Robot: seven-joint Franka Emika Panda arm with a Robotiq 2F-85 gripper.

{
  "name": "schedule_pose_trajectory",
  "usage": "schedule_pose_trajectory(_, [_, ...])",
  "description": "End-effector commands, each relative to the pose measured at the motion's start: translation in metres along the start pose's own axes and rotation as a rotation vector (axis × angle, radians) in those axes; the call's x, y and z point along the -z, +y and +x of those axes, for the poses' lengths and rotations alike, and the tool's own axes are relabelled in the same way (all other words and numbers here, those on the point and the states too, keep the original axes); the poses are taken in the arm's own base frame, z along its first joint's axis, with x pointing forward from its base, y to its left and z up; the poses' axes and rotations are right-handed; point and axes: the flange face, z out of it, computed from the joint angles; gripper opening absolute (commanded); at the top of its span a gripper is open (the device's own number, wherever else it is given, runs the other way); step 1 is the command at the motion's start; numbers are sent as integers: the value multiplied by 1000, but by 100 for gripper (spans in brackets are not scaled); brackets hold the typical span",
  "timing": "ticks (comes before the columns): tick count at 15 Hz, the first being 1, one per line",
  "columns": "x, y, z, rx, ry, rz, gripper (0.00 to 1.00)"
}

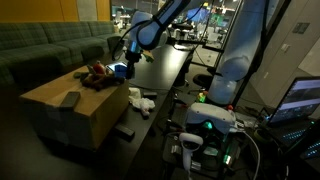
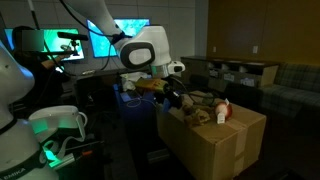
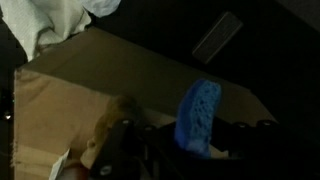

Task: Put the white towel on the table, then the moose on the box, then the duster on the table, then the turnip plushie on the box, then the plastic on the table, then the blue sponge on the box, then the duster from the box to the table, lastly, the other duster from the table to the box

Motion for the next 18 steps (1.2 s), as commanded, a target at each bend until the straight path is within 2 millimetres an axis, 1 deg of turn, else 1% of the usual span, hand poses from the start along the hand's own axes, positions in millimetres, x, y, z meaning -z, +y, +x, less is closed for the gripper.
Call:
schedule_pose_trajectory(1, [16,-7,42,-28,66,-46,1])
schedule_pose_trajectory(5, [22,-8,87,-78,122,-72,1])
schedule_pose_trajectory(8, [13,-5,121,-108,139,-89,1])
schedule_pose_trajectory(11, [-3,-2,151,-135,139,-87,1])
schedule_pose_trajectory(13, [-19,0,168,-153,148,-97,1])
schedule_pose_trajectory(14, [-26,1,177,-161,145,-95,1])
schedule_pose_trajectory(15, [-29,3,184,-172,149,-96,1])
schedule_pose_trajectory(17, [-46,5,199,-191,156,-101,1])
schedule_pose_trajectory(18, [-51,7,206,-202,159,-103,1])
